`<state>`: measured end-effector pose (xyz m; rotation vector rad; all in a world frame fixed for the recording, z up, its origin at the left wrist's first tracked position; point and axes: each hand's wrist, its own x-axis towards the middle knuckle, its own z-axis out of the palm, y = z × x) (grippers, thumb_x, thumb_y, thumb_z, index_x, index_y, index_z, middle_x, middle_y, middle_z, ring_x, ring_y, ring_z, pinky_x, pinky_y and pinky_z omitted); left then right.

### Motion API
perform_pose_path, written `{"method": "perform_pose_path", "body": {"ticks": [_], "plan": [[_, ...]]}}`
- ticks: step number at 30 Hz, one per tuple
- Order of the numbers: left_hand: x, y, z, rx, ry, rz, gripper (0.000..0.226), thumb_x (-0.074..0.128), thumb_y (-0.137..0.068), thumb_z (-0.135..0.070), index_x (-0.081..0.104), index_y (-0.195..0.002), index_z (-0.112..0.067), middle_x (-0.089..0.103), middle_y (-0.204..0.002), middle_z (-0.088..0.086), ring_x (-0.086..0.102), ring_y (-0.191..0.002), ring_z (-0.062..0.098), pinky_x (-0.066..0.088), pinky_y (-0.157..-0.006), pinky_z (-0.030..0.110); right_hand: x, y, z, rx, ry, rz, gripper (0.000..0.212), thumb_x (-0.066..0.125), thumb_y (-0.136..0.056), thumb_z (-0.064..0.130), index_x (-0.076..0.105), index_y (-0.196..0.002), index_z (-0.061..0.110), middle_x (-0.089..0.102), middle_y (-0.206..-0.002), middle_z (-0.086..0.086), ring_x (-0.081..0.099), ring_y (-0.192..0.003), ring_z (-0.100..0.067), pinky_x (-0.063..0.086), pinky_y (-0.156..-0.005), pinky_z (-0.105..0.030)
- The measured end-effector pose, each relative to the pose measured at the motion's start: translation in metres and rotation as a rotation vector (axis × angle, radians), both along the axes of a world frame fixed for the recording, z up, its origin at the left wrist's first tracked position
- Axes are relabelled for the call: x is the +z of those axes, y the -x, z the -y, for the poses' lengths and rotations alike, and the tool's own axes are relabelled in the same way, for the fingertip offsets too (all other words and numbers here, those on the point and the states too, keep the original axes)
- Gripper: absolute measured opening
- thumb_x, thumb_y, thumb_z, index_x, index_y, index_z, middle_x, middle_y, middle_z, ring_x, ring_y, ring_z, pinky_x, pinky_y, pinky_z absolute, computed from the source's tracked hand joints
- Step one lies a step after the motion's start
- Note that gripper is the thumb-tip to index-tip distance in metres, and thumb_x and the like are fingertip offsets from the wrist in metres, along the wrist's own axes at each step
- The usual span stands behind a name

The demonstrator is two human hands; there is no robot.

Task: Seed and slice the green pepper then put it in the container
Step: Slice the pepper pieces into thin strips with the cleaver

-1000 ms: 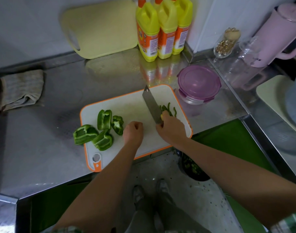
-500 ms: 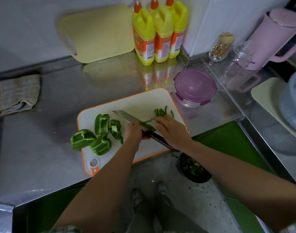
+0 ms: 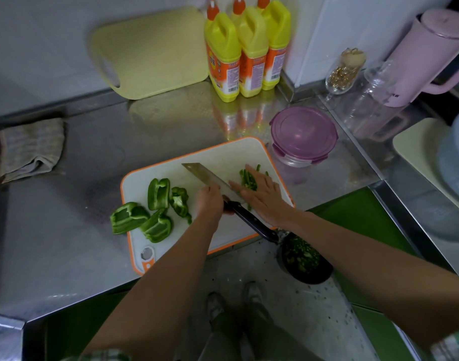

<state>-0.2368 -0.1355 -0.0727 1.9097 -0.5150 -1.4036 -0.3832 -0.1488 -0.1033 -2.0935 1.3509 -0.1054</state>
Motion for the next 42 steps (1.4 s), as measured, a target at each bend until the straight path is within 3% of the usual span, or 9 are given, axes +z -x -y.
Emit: {"method": "perform_pose_path", "body": {"ticks": [5, 9, 12, 17, 22, 25, 30, 34, 42], "plan": [[-0.005, -0.005, 0.003, 0.026, -0.006, 0.021, 0.025, 0.036, -0.102, -0.018, 0.051, -0.113, -0.001, 0.056, -0.079, 0.012, 0.062, -0.056, 0.027, 0.059, -0.071, 0.049, 0.0, 0.005, -0.002, -0.145, -0.084, 0.017, 0.052, 0.016, -0.099, 0.053, 0.024, -0.148, 0.038, 0.002, -0.161, 0.003, 0.001, -0.146, -0.021, 0.004, -0.114, -0.041], [-0.008, -0.009, 0.003, 0.044, 0.006, 0.075, 0.026, 0.034, -0.101, -0.02, 0.053, -0.101, -0.002, 0.059, -0.074, 0.012, 0.064, -0.059, 0.031, 0.057, -0.077, 0.056, 0.001, 0.002, -0.003, 0.041, -0.046, 0.025, 0.056, 0.006, -0.087, 0.065, 0.034, -0.135, 0.057, 0.006, -0.159, 0.008, 0.002, -0.142, -0.011, 0.004, -0.112, -0.038], [-0.007, -0.01, 0.001, 0.055, 0.014, 0.116, 0.027, 0.035, -0.101, -0.019, 0.05, -0.08, -0.009, 0.053, -0.065, 0.01, 0.063, -0.058, 0.033, 0.057, -0.078, 0.056, 0.003, 0.0, 0.001, -0.092, -0.016, -0.018, 0.053, 0.023, -0.098, 0.053, 0.043, -0.141, 0.03, 0.017, -0.156, 0.0, 0.013, -0.141, -0.02, 0.011, -0.108, -0.036], [-0.006, -0.018, 0.0, 0.04, 0.037, 0.235, 0.031, 0.034, -0.099, -0.021, 0.05, -0.077, -0.008, 0.061, -0.084, 0.023, 0.064, -0.079, 0.038, 0.054, -0.072, 0.045, 0.021, -0.016, -0.002, 0.093, 0.088, 0.101, 0.063, 0.043, -0.087, 0.06, 0.044, -0.141, 0.028, 0.05, -0.108, 0.0, 0.051, -0.099, -0.019, 0.039, -0.084, -0.034], [0.009, -0.031, -0.006, 0.002, 0.116, 0.241, 0.041, 0.034, -0.102, -0.033, 0.058, -0.084, -0.006, 0.066, -0.075, 0.017, 0.062, -0.064, 0.03, 0.053, -0.065, 0.041, 0.032, -0.049, -0.011, 0.098, 0.054, -0.029, 0.05, 0.055, -0.089, 0.022, 0.038, -0.136, 0.022, 0.063, -0.091, -0.005, 0.058, -0.072, -0.024, 0.039, -0.052, -0.028], [0.01, -0.052, -0.015, -0.031, 0.202, 0.485, 0.041, 0.039, -0.1, -0.034, 0.063, -0.082, -0.007, 0.062, -0.074, 0.013, 0.06, -0.07, 0.03, 0.046, -0.062, 0.035, 0.033, -0.058, -0.01, -0.106, -0.027, 0.126, 0.012, 0.055, -0.089, 0.022, 0.052, -0.097, 0.015, 0.053, -0.073, 0.0, 0.053, -0.067, -0.023, 0.037, -0.055, -0.029], [-0.011, -0.091, -0.026, -0.454, 0.044, 1.091, 0.038, 0.049, -0.09, -0.006, 0.063, -0.122, -0.018, 0.06, -0.12, 0.01, 0.042, -0.115, 0.032, 0.039, -0.087, 0.039, 0.029, -0.054, -0.011, -0.159, -0.065, 0.127, 0.012, 0.055, -0.09, 0.022, 0.049, -0.083, 0.014, 0.05, -0.065, 0.001, 0.051, -0.059, -0.018, 0.036, -0.053, -0.029], [-0.022, -0.094, -0.029, -0.575, 0.005, 1.151, 0.042, 0.052, -0.089, -0.006, 0.059, -0.126, -0.022, 0.061, -0.121, 0.008, 0.04, -0.119, 0.031, 0.036, -0.092, 0.038, 0.023, -0.055, -0.017, -0.161, -0.092, 0.033, 0.029, 0.052, -0.094, 0.039, 0.049, -0.081, 0.013, 0.059, -0.07, -0.005, 0.059, -0.061, -0.02, 0.044, -0.054, -0.03], [-0.033, -0.093, -0.024, -0.552, 0.082, 1.089, 0.027, 0.063, -0.09, -0.03, 0.062, -0.116, -0.023, 0.065, -0.114, 0.005, 0.042, -0.118, 0.029, 0.034, -0.092, 0.037, 0.013, -0.062, -0.018, -0.183, -0.114, -0.022, 0.014, 0.049, -0.093, 0.022, 0.045, -0.081, 0.016, 0.057, -0.068, -0.003, 0.063, -0.065, -0.025, 0.051, -0.058, -0.035]]}}
